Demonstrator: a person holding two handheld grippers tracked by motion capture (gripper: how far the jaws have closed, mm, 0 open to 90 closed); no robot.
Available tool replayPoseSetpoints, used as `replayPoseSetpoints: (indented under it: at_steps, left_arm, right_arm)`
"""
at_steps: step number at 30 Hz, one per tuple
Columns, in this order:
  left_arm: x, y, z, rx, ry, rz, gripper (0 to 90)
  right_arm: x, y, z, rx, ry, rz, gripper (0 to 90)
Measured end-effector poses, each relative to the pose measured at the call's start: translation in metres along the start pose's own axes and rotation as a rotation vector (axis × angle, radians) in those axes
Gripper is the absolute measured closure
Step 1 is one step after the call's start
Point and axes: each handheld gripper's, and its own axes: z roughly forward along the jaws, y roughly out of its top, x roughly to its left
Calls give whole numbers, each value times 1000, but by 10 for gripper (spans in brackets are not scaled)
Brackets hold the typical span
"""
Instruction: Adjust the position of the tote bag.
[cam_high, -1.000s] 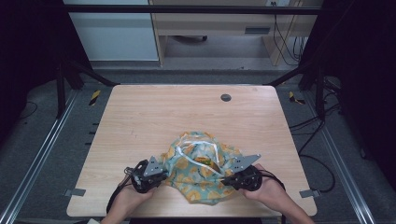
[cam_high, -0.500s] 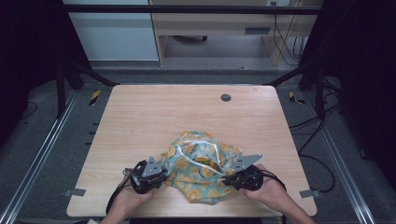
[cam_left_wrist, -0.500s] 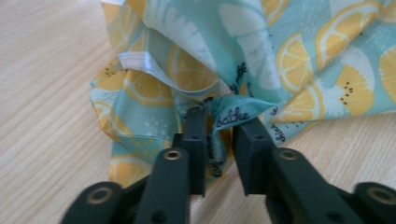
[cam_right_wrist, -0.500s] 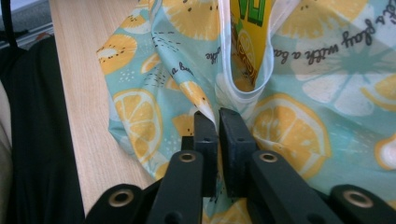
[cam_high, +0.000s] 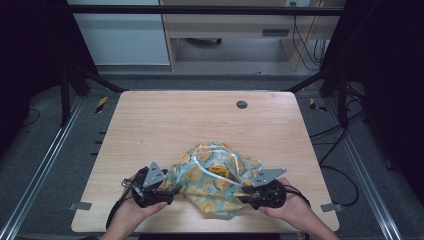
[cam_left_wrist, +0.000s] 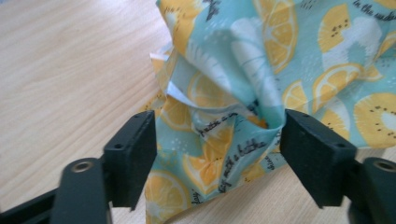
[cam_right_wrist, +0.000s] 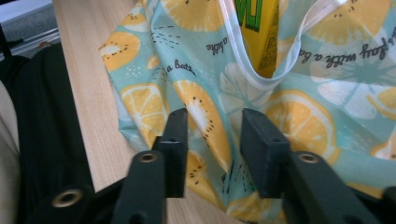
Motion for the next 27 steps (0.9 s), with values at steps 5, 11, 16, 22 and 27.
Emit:
replayPoseSetpoints:
  at_steps: [5, 11, 16, 22, 27]
  left_arm:
    - [0, 11, -6, -16, 1, 6, 213]
    - [1, 23, -10, -35, -4, 13, 212]
    - [-5, 32, -11, -39, -17, 39, 225]
    - [-15, 45, -8, -45, -42, 71, 226]
    - [-21, 63, -4, -67, -56, 96, 229]
  right_arm:
    - [4, 1, -11, -26, -30, -8, 399]
    - [4, 4, -24, -49, -63, 0, 282]
    - [1, 9, -30, -55, -70, 3, 254]
    - [-3, 20, -38, -79, -76, 1, 267]
    - [-4, 25, -38, -80, -71, -6, 303]
